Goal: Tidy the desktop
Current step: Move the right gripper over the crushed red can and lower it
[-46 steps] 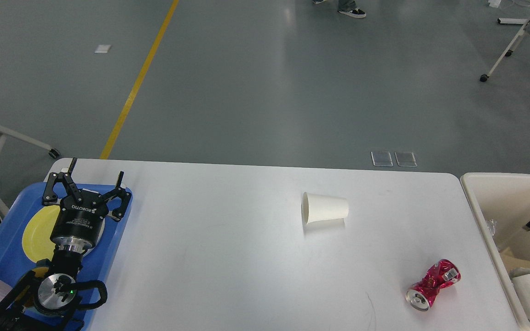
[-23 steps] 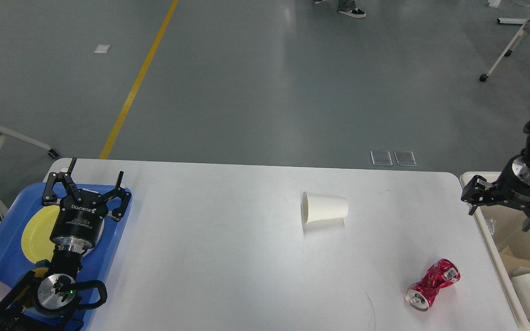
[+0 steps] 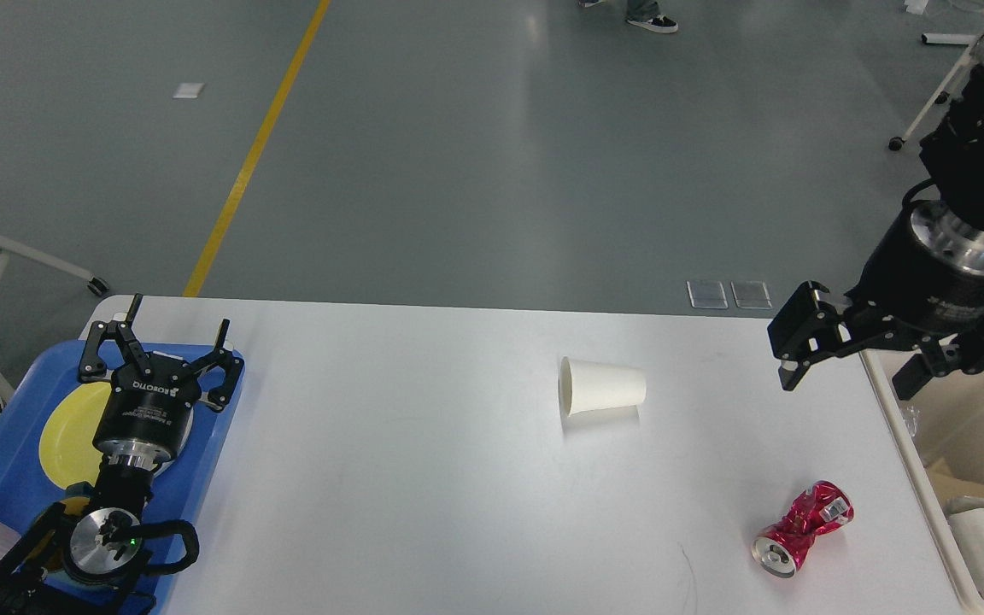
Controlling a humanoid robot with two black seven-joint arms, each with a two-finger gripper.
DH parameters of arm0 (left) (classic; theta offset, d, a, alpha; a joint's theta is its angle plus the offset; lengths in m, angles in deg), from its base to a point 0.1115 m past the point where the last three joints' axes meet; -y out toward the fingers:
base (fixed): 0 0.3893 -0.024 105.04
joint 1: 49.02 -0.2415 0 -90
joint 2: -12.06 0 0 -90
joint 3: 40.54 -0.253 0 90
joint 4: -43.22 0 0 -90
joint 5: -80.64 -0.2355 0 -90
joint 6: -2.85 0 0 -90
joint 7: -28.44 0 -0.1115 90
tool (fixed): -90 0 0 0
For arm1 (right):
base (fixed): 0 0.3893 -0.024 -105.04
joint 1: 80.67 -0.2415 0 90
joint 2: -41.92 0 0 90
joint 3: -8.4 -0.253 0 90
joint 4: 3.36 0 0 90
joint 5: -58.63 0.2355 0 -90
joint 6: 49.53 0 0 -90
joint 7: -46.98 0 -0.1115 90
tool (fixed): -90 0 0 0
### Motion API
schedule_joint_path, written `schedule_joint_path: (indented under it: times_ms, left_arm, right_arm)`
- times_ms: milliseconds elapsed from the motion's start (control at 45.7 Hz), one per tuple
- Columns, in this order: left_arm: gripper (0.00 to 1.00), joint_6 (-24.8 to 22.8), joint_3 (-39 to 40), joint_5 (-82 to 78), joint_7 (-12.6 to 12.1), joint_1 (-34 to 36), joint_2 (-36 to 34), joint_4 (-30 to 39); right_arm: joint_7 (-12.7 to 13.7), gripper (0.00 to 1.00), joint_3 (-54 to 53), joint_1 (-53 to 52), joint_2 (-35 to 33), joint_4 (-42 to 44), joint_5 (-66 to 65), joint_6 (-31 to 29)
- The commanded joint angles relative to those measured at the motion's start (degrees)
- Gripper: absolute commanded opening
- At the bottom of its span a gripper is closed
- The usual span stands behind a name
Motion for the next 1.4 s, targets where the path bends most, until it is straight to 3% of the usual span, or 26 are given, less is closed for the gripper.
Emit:
schedule_joint_path:
  times_ms: [0, 66, 197, 263, 941, 1138, 1379]
  left_arm:
    - [0.96, 0.0, 0.0, 0.0, 0.1, 0.0, 0.0, 0.0]
    - [0.96, 0.0, 0.0, 0.0, 0.1, -0.1, 0.0, 0.0]
    - [0.96, 0.0, 0.0, 0.0, 0.1, 0.0, 0.0, 0.0]
    - [0.96, 0.0, 0.0, 0.0, 0.1, 0.0, 0.0, 0.0]
    - [0.96, 0.0, 0.0, 0.0, 0.0, 0.0, 0.0, 0.0]
    - [0.96, 0.0, 0.0, 0.0, 0.0, -0.1, 0.0, 0.0]
    - [0.96, 0.0, 0.0, 0.0, 0.1, -0.1, 0.0, 0.0]
  right_arm:
    - [-0.8, 1.0, 4.7, -5.4, 4.6, -4.5, 0.4, 1.9]
    - [-4.0, 1.0, 10.2, -7.4, 8.1, -4.4, 3.0, 2.7]
    - [-17.0, 1.0, 17.9, -10.4, 10.5, -4.2, 5.0, 3.0]
    - [-19.9, 1.0, 19.7, -10.6, 10.9, -4.1, 4.8, 3.0]
    - [-18.7, 1.0, 19.9, -6.9, 10.6, -2.2, 5.9, 4.0]
    - [-18.7, 1.0, 19.7, -0.8, 10.4, -2.1, 5.8, 8.6]
    - [-18.6, 1.0, 18.5, 13.1, 6.1, -0.8, 5.8, 21.7]
